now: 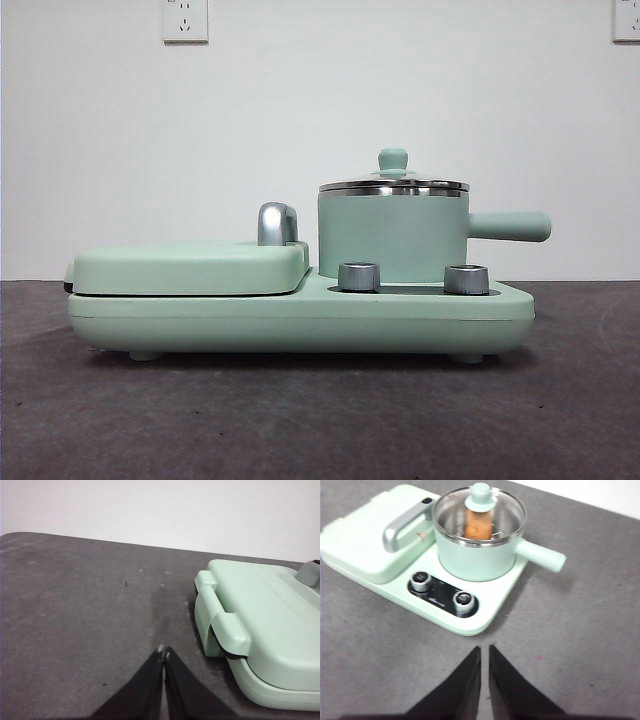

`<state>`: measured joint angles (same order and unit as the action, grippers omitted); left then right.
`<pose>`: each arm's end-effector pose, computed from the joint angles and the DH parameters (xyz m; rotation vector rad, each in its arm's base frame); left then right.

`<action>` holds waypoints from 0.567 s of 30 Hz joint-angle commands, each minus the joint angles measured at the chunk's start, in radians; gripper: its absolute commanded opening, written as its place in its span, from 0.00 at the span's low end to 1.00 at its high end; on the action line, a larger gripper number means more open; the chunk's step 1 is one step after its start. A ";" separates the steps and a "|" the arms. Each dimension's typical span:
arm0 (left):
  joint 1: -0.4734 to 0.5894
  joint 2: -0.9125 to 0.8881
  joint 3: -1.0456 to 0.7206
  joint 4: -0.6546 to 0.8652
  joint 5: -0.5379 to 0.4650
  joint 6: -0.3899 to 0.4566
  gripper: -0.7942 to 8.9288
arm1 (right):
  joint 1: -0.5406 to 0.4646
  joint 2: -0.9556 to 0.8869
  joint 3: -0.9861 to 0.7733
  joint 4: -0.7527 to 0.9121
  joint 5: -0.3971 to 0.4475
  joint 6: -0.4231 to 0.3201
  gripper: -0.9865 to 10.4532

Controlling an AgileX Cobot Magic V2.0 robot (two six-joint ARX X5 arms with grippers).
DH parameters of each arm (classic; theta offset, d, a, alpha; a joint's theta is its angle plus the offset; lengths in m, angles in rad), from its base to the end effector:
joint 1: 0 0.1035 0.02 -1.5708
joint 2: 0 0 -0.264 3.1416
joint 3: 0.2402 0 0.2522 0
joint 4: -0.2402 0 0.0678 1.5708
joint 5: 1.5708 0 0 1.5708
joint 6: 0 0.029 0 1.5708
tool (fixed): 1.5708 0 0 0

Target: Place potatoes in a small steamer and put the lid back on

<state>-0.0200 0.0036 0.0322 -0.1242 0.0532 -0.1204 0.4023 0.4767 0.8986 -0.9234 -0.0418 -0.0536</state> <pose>0.0954 -0.0035 0.1622 -0.1218 0.0999 -0.0673 0.0632 0.0282 0.3332 -0.1423 0.4858 0.4481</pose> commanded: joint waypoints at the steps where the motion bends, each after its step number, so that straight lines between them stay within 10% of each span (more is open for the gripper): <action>1: 0.001 0.000 -0.019 0.012 -0.002 -0.002 0.09 | -0.008 -0.003 -0.026 0.047 0.047 -0.043 0.11; 10: 0.001 0.000 -0.019 0.013 -0.002 -0.002 0.09 | -0.205 -0.275 -0.583 0.629 0.064 -0.050 0.11; 17: 0.001 0.000 -0.019 0.012 -0.002 -0.002 0.09 | -0.301 -0.456 -0.838 0.775 0.066 -0.051 0.11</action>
<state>-0.0200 0.0036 0.0322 -0.1238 0.0532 -0.1204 0.1020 0.0334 0.0582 -0.1741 0.0250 -0.1009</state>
